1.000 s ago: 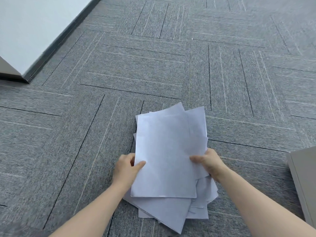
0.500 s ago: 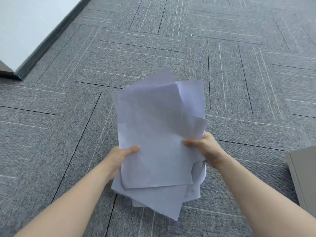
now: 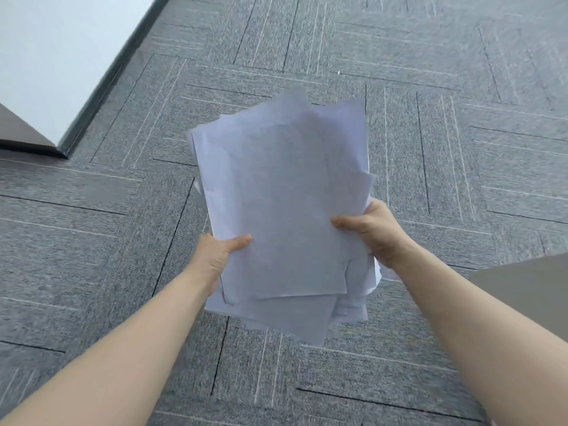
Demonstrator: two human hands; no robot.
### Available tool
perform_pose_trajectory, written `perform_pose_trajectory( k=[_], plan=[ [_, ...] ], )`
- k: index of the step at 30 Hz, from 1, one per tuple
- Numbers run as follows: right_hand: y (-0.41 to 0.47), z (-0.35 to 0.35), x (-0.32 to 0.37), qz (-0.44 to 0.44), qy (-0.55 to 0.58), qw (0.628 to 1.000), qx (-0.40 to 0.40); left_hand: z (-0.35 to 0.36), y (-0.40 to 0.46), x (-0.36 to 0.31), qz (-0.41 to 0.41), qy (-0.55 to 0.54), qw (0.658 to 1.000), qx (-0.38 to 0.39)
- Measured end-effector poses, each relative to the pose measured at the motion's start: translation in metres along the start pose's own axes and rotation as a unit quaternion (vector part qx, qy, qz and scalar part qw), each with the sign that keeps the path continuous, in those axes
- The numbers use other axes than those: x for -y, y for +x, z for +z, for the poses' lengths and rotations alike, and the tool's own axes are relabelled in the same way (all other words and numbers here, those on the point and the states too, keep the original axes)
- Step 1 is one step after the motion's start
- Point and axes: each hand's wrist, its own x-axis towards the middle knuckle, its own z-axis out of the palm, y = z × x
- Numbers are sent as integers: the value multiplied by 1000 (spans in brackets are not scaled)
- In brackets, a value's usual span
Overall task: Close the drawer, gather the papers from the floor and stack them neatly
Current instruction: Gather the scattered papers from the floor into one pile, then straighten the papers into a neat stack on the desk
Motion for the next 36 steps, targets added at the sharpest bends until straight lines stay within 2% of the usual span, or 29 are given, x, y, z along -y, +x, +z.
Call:
perform_pose_trajectory(
  k=[7, 17, 22, 28, 36],
  plan=[
    [-62, 2, 110, -16, -11, 997, -70, 22, -78, -112, 39, 11, 999, -12],
    [-185, -13, 316, -74, 27, 977, -197, 84, -217, -305, 58, 27, 998, 10],
    [-254, -37, 407, -108, 26, 960, -256, 119, -287, -391, 56, 30, 995, 74],
    [-336, -70, 482, -146, 31, 924, -352, 174, -355, -461, 57, 30, 986, 153],
    [-450, -121, 531, -170, 36, 841, -513, 260, -442, -497, 82, 79, 952, 284]
  ],
)
